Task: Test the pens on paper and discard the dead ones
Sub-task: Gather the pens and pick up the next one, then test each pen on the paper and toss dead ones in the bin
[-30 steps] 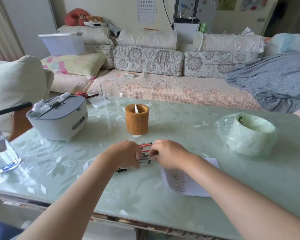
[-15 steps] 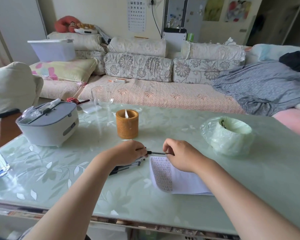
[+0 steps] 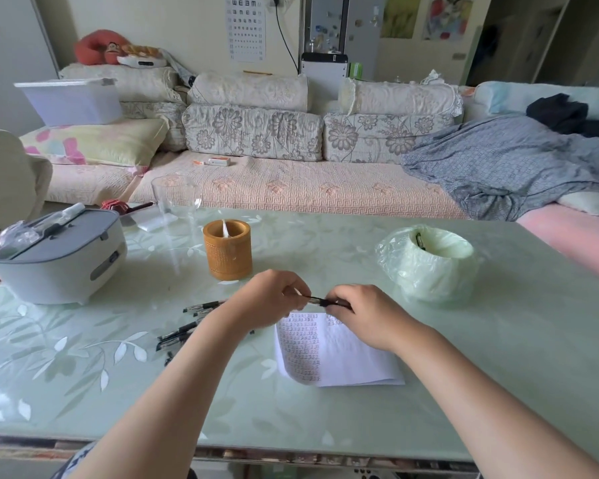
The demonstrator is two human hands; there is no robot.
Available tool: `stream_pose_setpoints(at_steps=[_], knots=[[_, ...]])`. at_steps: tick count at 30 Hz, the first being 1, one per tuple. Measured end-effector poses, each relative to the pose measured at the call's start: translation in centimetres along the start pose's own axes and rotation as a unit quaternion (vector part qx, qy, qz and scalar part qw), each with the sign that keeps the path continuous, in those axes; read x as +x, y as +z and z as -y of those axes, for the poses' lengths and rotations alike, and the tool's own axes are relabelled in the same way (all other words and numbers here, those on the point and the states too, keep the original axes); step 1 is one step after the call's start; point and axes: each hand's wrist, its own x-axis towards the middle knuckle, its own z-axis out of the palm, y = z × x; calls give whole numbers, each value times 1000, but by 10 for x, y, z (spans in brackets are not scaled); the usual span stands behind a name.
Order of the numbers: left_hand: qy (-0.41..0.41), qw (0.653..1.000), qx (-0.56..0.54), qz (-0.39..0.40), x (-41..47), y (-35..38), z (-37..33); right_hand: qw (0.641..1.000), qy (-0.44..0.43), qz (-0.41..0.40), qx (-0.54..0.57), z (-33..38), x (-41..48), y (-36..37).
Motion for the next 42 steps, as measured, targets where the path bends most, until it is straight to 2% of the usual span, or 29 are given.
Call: stream_pose_setpoints(at_steps=[8, 14, 23, 29, 32, 35, 40, 42], knots=[[30, 1000, 8, 3, 19, 30, 3, 1000, 14, 12, 6, -19, 2, 6], [31, 999, -36, -5, 29, 50, 10, 999, -7, 35, 13, -36, 11, 16], [20, 998, -44, -30, 46, 58, 24, 997, -7, 7, -72, -43, 25, 26], [3, 1000, -6, -30, 56, 53, 34, 997, 51, 61, 13, -54, 36, 26], [-2, 998, 49, -34, 57, 52, 43, 993, 66, 38, 94, -71, 36, 26], [9, 995, 101, -17, 56, 55, 48, 966, 100, -3, 240, -78, 35, 25], [22, 984, 175, -9, 57, 61, 48, 859, 138, -7, 494, -71, 36, 24], [24, 984, 175, 3, 58, 62, 48, 828, 132, 2, 545, -70, 36, 24]])
